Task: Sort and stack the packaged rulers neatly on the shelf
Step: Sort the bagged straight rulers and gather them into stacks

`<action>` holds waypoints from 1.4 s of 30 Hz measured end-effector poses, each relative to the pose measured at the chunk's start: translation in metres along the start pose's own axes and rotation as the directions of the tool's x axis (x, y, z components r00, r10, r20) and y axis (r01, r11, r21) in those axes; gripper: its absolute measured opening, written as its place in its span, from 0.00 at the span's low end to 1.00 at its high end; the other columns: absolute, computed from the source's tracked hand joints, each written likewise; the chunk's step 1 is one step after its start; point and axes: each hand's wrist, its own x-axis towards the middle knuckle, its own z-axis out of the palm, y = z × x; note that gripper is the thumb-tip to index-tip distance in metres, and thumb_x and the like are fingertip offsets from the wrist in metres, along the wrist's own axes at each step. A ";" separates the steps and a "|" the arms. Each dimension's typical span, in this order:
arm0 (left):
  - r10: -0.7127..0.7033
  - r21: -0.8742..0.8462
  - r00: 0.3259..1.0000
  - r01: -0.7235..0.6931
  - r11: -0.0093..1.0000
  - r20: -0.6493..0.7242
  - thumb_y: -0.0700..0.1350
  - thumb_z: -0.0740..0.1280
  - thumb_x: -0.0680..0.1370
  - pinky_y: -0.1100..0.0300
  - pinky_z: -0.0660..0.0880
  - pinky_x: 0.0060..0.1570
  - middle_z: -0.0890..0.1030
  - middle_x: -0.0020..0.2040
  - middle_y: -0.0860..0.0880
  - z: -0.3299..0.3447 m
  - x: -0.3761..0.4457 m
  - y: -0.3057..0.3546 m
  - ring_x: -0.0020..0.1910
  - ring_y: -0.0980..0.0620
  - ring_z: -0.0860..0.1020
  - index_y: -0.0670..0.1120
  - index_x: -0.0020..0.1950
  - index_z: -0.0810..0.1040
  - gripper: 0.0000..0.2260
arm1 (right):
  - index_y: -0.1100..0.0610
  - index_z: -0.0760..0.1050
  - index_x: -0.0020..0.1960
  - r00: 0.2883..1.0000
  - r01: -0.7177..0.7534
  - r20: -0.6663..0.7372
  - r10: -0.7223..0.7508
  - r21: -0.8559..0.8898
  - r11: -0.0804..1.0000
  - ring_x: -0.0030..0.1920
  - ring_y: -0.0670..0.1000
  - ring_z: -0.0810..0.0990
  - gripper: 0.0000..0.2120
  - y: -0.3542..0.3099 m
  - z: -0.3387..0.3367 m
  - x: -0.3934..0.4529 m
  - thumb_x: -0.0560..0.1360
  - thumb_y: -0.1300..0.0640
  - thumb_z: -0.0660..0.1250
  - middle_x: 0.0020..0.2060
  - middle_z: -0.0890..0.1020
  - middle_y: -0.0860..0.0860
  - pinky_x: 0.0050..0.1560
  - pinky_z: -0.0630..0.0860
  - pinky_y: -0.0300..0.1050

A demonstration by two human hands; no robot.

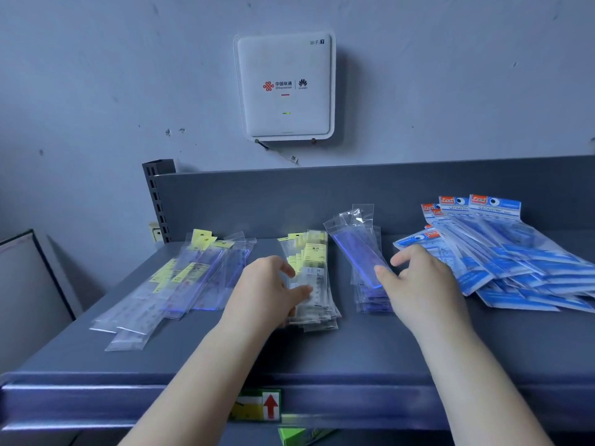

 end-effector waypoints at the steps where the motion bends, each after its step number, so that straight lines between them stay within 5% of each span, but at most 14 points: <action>1: 0.005 0.017 1.000 -0.005 1.000 -0.004 0.52 0.70 0.73 0.63 0.69 0.28 0.79 0.29 0.52 0.000 0.000 0.000 0.19 0.61 0.71 0.48 0.52 0.73 0.13 | 0.55 0.70 0.55 1.000 -0.004 -0.001 0.004 -0.019 1.000 0.44 0.52 0.70 0.10 0.000 0.000 0.000 0.77 0.50 0.63 0.44 0.75 0.49 0.40 0.65 0.43; 6: 0.084 0.185 0.987 -0.058 0.981 -0.137 0.55 0.64 0.76 0.60 0.65 0.34 0.74 0.34 0.56 -0.012 -0.008 0.000 0.38 0.53 0.73 0.51 0.55 0.74 0.12 | 0.54 0.67 0.54 0.991 0.082 -0.091 -0.100 -0.186 0.979 0.41 0.53 0.68 0.11 -0.013 -0.003 -0.010 0.78 0.47 0.59 0.41 0.75 0.48 0.38 0.64 0.44; 10: 0.195 0.333 0.953 -0.111 0.936 -0.231 0.55 0.61 0.77 0.60 0.65 0.38 0.74 0.38 0.55 -0.031 -0.013 -0.011 0.43 0.53 0.72 0.53 0.58 0.72 0.12 | 0.53 0.65 0.53 0.942 0.207 -0.165 -0.291 -0.395 0.895 0.44 0.54 0.74 0.11 -0.028 -0.006 -0.023 0.79 0.46 0.56 0.43 0.76 0.48 0.36 0.61 0.43; 14: 0.236 0.393 0.936 -0.120 0.912 -0.261 0.53 0.62 0.77 0.59 0.66 0.43 0.78 0.48 0.52 -0.054 -0.020 -0.034 0.50 0.49 0.75 0.50 0.58 0.74 0.12 | 0.53 0.69 0.51 0.913 0.268 -0.182 -0.366 -0.412 0.871 0.50 0.54 0.77 0.10 -0.047 0.002 -0.034 0.77 0.47 0.60 0.47 0.77 0.48 0.38 0.62 0.43; 19: 0.267 0.545 0.925 -0.081 0.835 -0.270 0.48 0.74 0.70 0.54 0.71 0.41 0.81 0.41 0.47 -0.082 -0.028 -0.081 0.42 0.42 0.79 0.44 0.49 0.80 0.12 | 0.55 0.76 0.38 0.835 0.495 -0.005 -0.550 -0.427 0.756 0.35 0.56 0.79 0.14 -0.083 0.041 -0.051 0.59 0.52 0.78 0.33 0.78 0.50 0.32 0.73 0.45; 22: 0.251 0.669 0.940 -0.035 0.742 -0.229 0.52 0.79 0.62 0.54 0.73 0.34 0.80 0.37 0.47 -0.095 -0.029 -0.110 0.35 0.42 0.79 0.45 0.43 0.80 0.17 | 0.51 0.76 0.52 0.811 0.582 0.200 -0.549 -0.363 0.728 0.51 0.53 0.75 0.14 -0.108 0.061 -0.061 0.71 0.44 0.68 0.47 0.76 0.48 0.49 0.72 0.47; 24: 0.178 0.670 0.960 0.013 0.742 -0.217 0.58 0.72 0.68 0.52 0.72 0.41 0.81 0.45 0.47 -0.102 -0.031 -0.117 0.44 0.42 0.79 0.45 0.49 0.79 0.20 | 0.48 0.70 0.62 0.789 0.612 0.289 -0.542 -0.294 0.734 0.59 0.51 0.69 0.18 -0.118 0.075 -0.061 0.77 0.40 0.58 0.55 0.71 0.47 0.57 0.66 0.46; 28: 0.077 0.721 0.990 0.034 0.692 -0.120 0.71 0.47 0.73 0.56 0.64 0.57 0.71 0.64 0.52 -0.107 -0.025 -0.129 0.65 0.48 0.67 0.50 0.67 0.66 0.33 | 0.48 0.59 0.73 0.726 0.670 0.461 -0.510 -0.307 0.676 0.70 0.53 0.62 0.27 -0.142 0.100 -0.064 0.78 0.39 0.54 0.69 0.65 0.49 0.66 0.61 0.49; 30: 0.041 0.697 0.998 0.005 0.717 -0.050 0.68 0.48 0.75 0.56 0.63 0.60 0.69 0.66 0.53 -0.108 -0.021 -0.131 0.67 0.50 0.66 0.51 0.66 0.65 0.28 | 0.49 0.51 0.76 0.687 0.689 0.565 -0.456 -0.309 0.655 0.75 0.53 0.53 0.29 -0.148 0.114 -0.065 0.79 0.41 0.52 0.75 0.56 0.51 0.72 0.54 0.52; 33: -0.004 0.646 0.999 -0.031 0.762 0.052 0.65 0.51 0.77 0.56 0.62 0.58 0.71 0.64 0.54 -0.110 -0.017 -0.136 0.65 0.50 0.66 0.50 0.54 0.69 0.21 | 0.47 0.42 0.77 0.630 0.696 0.682 -0.371 -0.284 0.659 0.77 0.51 0.45 0.28 -0.152 0.130 -0.066 0.81 0.44 0.48 0.77 0.46 0.49 0.75 0.46 0.56; 36: 0.009 0.608 0.997 -0.057 0.792 0.081 0.65 0.53 0.77 0.56 0.62 0.56 0.73 0.62 0.54 -0.114 -0.015 -0.139 0.63 0.50 0.67 0.50 0.47 0.68 0.19 | 0.46 0.43 0.77 0.602 0.676 0.732 -0.320 -0.254 0.691 0.77 0.49 0.46 0.26 -0.153 0.133 -0.065 0.81 0.44 0.45 0.77 0.46 0.46 0.75 0.45 0.56; 42: 0.035 0.562 0.999 -0.043 0.826 0.026 0.60 0.57 0.78 0.57 0.61 0.57 0.71 0.64 0.54 -0.122 -0.016 -0.141 0.64 0.50 0.66 0.51 0.62 0.75 0.20 | 0.44 0.49 0.77 0.647 0.639 0.682 -0.341 -0.241 0.731 0.76 0.49 0.52 0.26 -0.151 0.121 -0.070 0.81 0.43 0.49 0.77 0.50 0.46 0.73 0.52 0.46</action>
